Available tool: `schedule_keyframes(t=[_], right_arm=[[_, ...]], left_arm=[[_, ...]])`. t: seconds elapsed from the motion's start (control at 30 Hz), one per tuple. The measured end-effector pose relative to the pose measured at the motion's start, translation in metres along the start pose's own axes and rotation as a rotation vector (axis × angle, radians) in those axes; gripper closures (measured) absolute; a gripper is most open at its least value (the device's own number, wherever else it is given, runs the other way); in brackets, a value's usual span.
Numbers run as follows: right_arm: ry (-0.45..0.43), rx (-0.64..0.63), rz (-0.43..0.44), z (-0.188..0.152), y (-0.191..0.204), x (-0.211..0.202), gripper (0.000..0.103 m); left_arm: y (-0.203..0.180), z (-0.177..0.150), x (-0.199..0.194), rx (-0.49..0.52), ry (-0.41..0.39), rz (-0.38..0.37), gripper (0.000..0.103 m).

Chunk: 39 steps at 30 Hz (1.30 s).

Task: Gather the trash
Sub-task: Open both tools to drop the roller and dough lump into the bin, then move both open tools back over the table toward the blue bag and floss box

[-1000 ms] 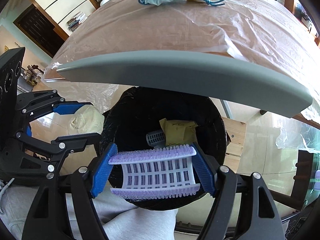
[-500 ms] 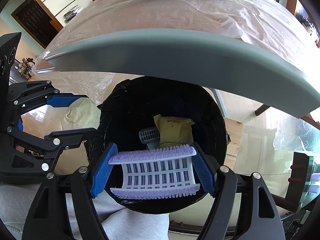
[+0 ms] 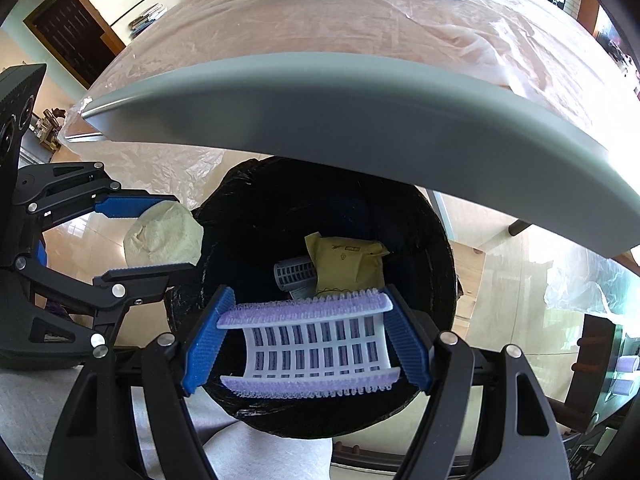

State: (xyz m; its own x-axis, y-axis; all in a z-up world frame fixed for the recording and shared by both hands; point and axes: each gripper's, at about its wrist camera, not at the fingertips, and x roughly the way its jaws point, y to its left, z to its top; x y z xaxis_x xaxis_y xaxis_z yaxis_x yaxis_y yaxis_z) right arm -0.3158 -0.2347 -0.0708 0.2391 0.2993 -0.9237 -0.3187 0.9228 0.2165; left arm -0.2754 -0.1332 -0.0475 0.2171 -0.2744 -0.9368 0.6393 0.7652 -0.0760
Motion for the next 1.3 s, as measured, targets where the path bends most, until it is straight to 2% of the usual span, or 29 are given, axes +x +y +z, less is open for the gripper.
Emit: schedule_keyframes(t=[0.8,0.9,0.93,1.0,1.03,1.17,1.3], right_arm=[[0.033,-0.014,-0.026,0.0,-0.007,0.018,0.03],[0.035,-0.007,-0.028,-0.001,-0.008,0.018,0.03],[0.035,-0.003,-0.012,-0.001,-0.009,0.018,0.029],[0.033,0.012,0.011,-0.002,-0.01,0.016,0.024],[0.029,0.027,0.004,-0.003,-0.012,0.014,0.016],[0.012,0.089,-0.012,-0.008,-0.022,0.004,0.014],[-0.036,0.152,-0.023,-0.014,-0.036,-0.029,0.014]], left_arm=[[-0.01,0.002,0.009,0.019,0.022,0.015,0.052],[-0.012,0.002,0.009,0.024,0.022,-0.011,0.052],[-0.012,0.001,0.007,0.024,0.018,-0.03,0.05],[-0.013,0.002,0.005,0.023,0.002,-0.024,0.032],[-0.013,0.001,0.003,0.022,-0.01,-0.012,0.022],[-0.01,0.0,-0.004,0.005,-0.027,-0.011,0.021],[-0.005,-0.001,-0.023,-0.013,-0.054,-0.015,0.021]])
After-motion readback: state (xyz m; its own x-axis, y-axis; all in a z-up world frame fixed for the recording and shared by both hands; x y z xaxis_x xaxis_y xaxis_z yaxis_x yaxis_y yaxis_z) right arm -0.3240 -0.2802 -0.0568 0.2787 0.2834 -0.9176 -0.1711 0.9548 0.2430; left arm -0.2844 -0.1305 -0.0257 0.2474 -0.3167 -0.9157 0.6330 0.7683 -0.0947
